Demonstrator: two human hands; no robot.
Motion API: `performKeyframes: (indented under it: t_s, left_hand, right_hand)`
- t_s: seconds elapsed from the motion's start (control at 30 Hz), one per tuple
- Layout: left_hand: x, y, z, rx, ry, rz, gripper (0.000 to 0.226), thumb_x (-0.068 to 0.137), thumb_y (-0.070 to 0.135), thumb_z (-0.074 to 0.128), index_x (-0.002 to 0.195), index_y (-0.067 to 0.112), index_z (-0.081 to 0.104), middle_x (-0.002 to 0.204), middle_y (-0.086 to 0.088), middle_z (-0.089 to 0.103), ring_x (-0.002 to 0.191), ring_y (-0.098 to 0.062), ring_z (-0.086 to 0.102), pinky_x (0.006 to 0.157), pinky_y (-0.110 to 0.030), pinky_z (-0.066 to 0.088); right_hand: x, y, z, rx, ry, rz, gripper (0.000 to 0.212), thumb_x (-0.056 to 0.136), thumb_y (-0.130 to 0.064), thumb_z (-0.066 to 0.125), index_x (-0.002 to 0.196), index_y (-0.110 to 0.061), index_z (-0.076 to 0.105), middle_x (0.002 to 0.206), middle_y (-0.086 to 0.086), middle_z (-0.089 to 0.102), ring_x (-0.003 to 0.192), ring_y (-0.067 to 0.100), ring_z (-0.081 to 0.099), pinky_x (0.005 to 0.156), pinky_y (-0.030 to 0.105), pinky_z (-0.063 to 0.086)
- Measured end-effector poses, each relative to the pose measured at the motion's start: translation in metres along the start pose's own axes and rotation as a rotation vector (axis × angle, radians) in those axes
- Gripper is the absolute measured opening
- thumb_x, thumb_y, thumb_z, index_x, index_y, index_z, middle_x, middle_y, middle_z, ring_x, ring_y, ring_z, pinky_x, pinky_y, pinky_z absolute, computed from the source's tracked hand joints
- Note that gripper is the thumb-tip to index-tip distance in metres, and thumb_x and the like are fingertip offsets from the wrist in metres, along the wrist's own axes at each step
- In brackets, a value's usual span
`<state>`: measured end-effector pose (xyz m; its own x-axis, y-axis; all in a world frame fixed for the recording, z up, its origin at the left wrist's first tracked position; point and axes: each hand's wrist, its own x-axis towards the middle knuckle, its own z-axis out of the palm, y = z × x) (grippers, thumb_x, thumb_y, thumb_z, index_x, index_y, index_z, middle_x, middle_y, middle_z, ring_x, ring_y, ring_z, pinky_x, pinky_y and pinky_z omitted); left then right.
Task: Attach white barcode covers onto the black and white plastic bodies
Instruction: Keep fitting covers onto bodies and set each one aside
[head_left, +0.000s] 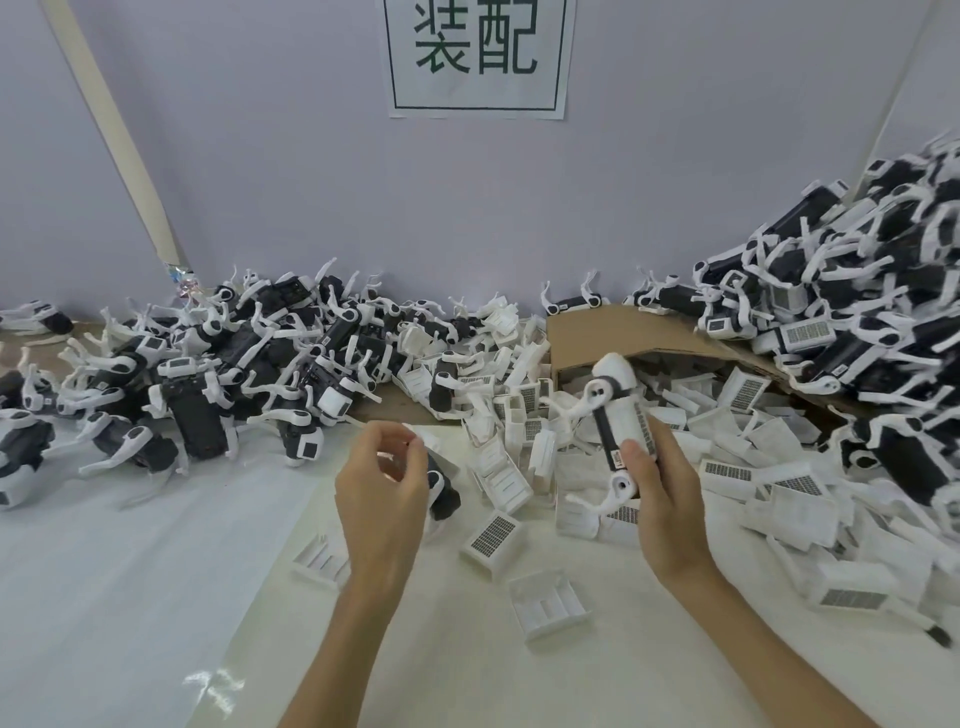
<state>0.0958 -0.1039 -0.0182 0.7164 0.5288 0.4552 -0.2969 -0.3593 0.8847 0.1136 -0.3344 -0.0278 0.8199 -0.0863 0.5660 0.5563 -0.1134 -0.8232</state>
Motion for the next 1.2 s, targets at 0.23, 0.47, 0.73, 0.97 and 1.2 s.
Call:
performKeyframes:
  t_s: [0.23, 0.47, 0.73, 0.97, 1.2]
  left_hand:
    - [-0.010, 0.001, 0.011, 0.274, -0.192, 0.201, 0.014, 0.089, 0.011, 0.069, 0.091, 0.025, 0.064, 0.081, 0.017, 0.062, 0.081, -0.008, 0.060, 0.074, -0.026, 0.048]
    - [-0.001, -0.009, 0.003, 0.361, -0.176, -0.067, 0.019, 0.086, 0.025, 0.072, 0.104, 0.023, 0.064, 0.106, 0.005, 0.056, 0.092, -0.017, 0.058, 0.072, -0.033, 0.044]
    - [-0.003, -0.013, 0.004, 0.592, -0.264, -0.246, 0.029, 0.091, 0.061, 0.048, 0.115, 0.045, 0.046, 0.087, 0.009, 0.062, 0.079, -0.023, 0.061, 0.071, -0.033, 0.046]
    - [0.002, -0.015, 0.007, 0.509, -0.301, -0.298, 0.049, 0.091, 0.058, 0.056, 0.136, 0.040, 0.048, 0.124, -0.002, 0.066, 0.106, -0.032, 0.063, 0.089, -0.038, 0.046]
    - [0.005, -0.019, 0.010, 0.464, -0.297, -0.311, 0.052, 0.091, 0.050, 0.061, 0.139, 0.034, 0.050, 0.123, -0.007, 0.067, 0.108, -0.033, 0.062, 0.101, -0.042, 0.045]
  right_hand:
    - [0.005, -0.003, 0.005, 0.323, -0.044, 0.368, 0.038, 0.088, -0.044, 0.064, 0.112, -0.015, 0.068, 0.088, 0.004, 0.068, 0.075, 0.014, 0.064, 0.068, 0.028, 0.053]
    - [0.013, -0.012, -0.003, 0.528, -0.071, 0.636, 0.037, 0.076, -0.035, 0.063, 0.099, -0.006, 0.063, 0.082, 0.014, 0.063, 0.067, 0.024, 0.063, 0.068, 0.038, 0.049]
    - [0.050, -0.046, -0.012, 0.293, -0.333, 0.896, 0.033, 0.073, -0.024, 0.067, 0.101, -0.008, 0.069, 0.084, 0.015, 0.071, 0.063, 0.021, 0.065, 0.056, 0.028, 0.043]
    - [0.224, -0.165, -0.122, 0.780, 0.347, 0.389, 0.040, 0.101, -0.019, 0.050, 0.138, -0.004, 0.044, 0.134, 0.021, 0.056, 0.117, 0.033, 0.062, 0.091, 0.046, 0.054]
    - [0.195, -0.123, -0.093, -0.049, 0.277, 0.362, 0.011, 0.098, -0.027, 0.052, 0.104, -0.021, 0.059, 0.108, -0.001, 0.063, 0.095, 0.015, 0.063, 0.083, 0.032, 0.047]
